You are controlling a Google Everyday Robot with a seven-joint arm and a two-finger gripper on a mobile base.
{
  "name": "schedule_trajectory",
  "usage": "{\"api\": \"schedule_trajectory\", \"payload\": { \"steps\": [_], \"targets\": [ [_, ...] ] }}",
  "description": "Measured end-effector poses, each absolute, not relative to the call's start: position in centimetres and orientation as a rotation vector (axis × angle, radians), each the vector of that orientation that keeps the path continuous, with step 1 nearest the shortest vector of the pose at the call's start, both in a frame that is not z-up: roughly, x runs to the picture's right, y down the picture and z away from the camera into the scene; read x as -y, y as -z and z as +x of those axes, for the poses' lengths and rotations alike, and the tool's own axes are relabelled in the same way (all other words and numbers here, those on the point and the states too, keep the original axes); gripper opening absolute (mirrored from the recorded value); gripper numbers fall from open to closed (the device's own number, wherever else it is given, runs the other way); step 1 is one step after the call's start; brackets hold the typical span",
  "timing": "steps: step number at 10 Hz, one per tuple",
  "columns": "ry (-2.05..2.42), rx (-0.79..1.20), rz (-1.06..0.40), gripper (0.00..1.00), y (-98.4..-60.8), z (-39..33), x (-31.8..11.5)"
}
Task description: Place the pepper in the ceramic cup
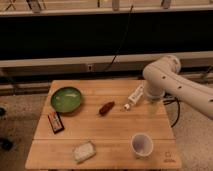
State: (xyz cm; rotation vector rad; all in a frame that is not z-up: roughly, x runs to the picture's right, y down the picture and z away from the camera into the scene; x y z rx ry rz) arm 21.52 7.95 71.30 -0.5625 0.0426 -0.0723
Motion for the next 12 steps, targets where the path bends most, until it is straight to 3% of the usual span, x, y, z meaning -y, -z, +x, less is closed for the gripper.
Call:
{"api": "schedule_trajectory", "payload": {
  "steps": [12],
  "targets": [
    [0.251, -0.035, -0.545, 0.80, -76.0, 15.0, -5.5]
  ]
}}
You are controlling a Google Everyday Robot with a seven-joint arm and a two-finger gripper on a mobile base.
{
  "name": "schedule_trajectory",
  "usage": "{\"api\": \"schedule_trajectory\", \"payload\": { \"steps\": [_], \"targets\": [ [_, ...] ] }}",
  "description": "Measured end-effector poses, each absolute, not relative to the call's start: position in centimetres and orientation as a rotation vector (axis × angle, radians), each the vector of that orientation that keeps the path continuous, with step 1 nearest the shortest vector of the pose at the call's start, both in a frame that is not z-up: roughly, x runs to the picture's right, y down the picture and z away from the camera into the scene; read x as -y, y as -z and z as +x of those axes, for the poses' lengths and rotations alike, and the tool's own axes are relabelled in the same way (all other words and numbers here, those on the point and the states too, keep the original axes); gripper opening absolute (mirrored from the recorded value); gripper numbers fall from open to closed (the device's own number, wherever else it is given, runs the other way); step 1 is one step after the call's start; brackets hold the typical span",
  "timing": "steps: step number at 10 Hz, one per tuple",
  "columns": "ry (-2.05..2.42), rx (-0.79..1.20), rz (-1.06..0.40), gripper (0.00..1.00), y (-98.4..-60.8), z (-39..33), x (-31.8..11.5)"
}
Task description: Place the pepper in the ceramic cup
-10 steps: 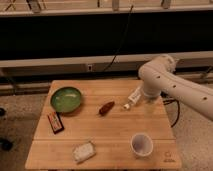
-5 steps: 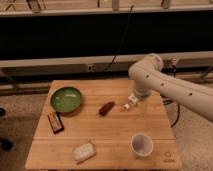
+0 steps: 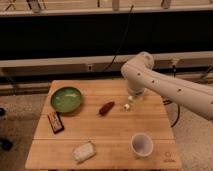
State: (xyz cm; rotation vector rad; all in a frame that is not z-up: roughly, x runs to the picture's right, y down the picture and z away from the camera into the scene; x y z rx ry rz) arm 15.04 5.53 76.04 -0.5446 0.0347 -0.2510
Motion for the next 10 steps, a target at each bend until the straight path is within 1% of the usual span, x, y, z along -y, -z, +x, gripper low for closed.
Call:
{"api": "schedule_trajectory", "payload": {
  "steps": [10],
  "targets": [
    [0.418, 0.008, -0.549, 0.80, -80.6, 9.7, -5.4]
  ]
}}
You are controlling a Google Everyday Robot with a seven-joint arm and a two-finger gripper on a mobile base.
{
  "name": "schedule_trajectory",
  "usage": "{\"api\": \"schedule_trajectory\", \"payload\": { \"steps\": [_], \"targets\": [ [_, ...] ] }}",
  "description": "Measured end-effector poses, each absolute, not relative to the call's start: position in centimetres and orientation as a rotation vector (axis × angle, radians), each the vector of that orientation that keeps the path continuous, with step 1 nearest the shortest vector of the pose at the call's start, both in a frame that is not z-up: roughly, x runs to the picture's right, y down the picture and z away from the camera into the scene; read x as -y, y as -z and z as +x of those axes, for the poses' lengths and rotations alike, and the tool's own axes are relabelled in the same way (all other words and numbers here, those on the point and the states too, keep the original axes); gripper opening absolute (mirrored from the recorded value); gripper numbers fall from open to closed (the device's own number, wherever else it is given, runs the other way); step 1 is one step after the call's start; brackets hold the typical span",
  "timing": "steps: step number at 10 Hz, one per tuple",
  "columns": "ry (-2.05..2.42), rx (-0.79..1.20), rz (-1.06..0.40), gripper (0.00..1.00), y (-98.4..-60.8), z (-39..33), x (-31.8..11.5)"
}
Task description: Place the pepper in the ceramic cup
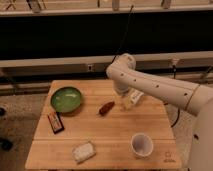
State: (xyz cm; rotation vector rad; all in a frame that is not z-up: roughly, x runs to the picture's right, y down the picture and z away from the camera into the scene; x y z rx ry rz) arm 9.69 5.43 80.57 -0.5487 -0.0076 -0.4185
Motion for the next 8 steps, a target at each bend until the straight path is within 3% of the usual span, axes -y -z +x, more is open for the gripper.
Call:
{"api": "schedule_trajectory", "payload": {
  "steps": [8],
  "targets": [
    [0.589, 0.077, -0.544, 0.80, -83.4, 4.4, -5.9]
  ]
}}
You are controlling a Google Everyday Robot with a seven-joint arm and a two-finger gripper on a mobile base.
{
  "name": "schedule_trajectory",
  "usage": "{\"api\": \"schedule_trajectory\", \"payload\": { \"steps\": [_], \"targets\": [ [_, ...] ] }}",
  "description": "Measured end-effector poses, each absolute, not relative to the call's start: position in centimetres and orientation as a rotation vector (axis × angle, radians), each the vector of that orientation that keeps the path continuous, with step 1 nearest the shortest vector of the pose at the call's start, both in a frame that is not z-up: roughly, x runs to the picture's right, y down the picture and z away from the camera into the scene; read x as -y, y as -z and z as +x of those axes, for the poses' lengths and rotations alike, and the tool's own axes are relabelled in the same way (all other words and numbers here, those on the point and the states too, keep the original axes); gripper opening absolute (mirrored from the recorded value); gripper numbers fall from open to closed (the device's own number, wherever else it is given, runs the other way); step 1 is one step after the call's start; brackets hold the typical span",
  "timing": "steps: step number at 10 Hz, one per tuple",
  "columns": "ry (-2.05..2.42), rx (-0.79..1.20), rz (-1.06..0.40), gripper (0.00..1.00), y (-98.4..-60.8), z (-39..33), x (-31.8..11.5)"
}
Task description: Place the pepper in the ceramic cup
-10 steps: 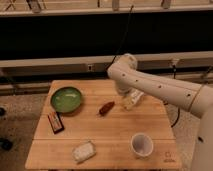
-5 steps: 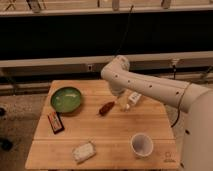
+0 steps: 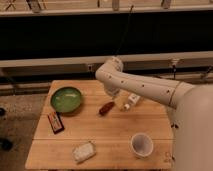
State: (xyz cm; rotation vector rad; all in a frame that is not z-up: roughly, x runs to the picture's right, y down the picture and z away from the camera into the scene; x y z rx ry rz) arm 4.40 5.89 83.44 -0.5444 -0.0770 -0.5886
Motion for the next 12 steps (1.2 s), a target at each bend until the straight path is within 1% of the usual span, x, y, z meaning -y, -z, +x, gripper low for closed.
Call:
{"api": "schedule_trajectory", "payload": {
  "steps": [6, 8, 12],
  "targets": [
    [0.700, 0.131, -0.567, 0.80, -84.9, 2.6, -6.7],
    [0.740, 0.155, -0.585, 0.80, -85.6, 2.1, -7.8],
    [0.780, 0.178, -0.593, 0.80, -86.0, 1.4, -8.5]
  ]
}}
